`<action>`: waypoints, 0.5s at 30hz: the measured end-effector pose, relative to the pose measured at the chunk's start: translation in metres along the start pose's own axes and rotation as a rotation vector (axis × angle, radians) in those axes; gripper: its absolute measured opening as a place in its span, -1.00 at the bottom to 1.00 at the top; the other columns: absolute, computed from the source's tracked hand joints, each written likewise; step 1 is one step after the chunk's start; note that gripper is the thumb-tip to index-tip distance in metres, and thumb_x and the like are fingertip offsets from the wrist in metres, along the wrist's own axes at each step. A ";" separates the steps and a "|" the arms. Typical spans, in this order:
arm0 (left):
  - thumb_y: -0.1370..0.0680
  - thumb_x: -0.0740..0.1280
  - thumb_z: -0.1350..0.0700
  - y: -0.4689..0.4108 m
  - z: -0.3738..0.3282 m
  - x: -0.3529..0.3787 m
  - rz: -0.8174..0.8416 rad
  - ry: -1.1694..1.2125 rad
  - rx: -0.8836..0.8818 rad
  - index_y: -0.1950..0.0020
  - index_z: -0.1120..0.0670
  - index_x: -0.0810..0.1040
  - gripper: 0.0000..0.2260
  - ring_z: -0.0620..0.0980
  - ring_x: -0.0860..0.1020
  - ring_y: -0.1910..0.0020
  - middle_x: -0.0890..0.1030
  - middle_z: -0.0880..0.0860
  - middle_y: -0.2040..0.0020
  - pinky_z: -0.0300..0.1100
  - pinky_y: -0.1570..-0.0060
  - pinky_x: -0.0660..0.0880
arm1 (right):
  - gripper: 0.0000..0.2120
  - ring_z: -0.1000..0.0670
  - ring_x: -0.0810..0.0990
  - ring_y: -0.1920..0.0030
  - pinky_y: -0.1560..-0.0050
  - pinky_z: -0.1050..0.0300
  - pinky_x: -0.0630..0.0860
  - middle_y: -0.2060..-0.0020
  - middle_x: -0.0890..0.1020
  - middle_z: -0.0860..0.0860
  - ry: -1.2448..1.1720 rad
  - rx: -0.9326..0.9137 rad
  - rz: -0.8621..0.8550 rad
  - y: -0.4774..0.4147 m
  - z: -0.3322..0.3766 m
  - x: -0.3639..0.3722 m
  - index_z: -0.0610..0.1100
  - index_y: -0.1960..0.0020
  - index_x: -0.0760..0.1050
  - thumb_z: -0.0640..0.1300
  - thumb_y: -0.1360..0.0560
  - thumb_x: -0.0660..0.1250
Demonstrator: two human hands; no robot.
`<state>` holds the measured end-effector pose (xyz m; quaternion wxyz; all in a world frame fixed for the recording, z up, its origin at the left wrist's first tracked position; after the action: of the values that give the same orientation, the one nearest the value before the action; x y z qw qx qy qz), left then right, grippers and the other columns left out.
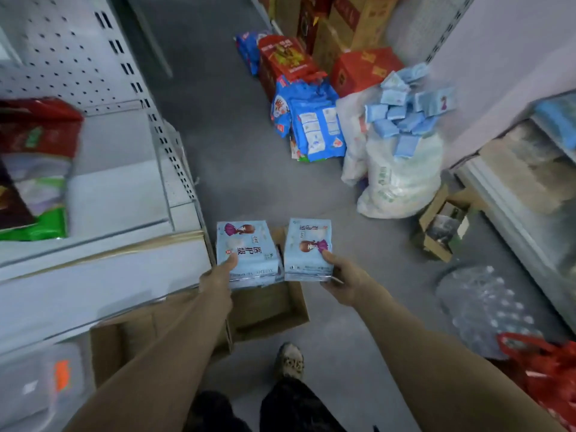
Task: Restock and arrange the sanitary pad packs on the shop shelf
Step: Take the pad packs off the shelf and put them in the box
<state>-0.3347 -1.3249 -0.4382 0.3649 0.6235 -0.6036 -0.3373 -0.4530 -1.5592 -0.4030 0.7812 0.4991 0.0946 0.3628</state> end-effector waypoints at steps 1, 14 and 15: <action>-0.47 0.51 -0.05 -0.008 0.012 0.001 -0.004 0.001 -0.017 -0.23 0.15 0.55 -0.56 0.04 0.61 0.10 0.64 0.11 -0.14 -0.13 0.22 0.49 | -0.46 -0.23 0.59 -0.30 -0.26 -0.10 0.58 -0.26 0.62 -0.23 0.013 0.022 0.025 -0.012 -0.002 -0.007 -0.27 -0.43 0.43 -0.14 -0.51 0.43; -0.19 0.69 -0.06 -0.151 0.156 -0.022 -0.130 0.104 -0.256 -0.37 0.17 0.40 -0.13 0.29 0.64 -0.09 0.60 0.22 -0.21 0.25 -0.01 0.62 | -0.78 -0.09 0.62 0.02 0.22 0.12 0.53 -0.01 0.64 -0.15 0.093 0.241 -0.193 -0.162 -0.085 -0.047 -0.25 -0.08 0.54 -0.21 -0.49 0.49; -0.29 0.64 -0.01 -0.164 0.164 -0.023 -0.156 0.101 -0.254 -0.35 0.17 0.38 -0.25 0.27 0.63 -0.09 0.58 0.21 -0.19 0.24 -0.04 0.61 | -0.72 -0.10 0.62 -0.01 0.19 0.10 0.55 -0.06 0.64 -0.16 0.085 0.248 -0.204 -0.175 -0.095 -0.048 -0.26 -0.11 0.54 -0.21 -0.47 0.51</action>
<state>-0.3937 -1.3090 -0.6630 0.4432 0.6334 -0.4867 -0.4067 -0.4535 -1.5653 -0.6079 0.7416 0.5639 0.2219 0.2876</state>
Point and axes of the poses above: each hand's wrist, its own y-axis away from the middle knuckle, its own x-axis out of the palm, z = x × y, the point moved 1 cm from there along -y, towards the middle knuckle
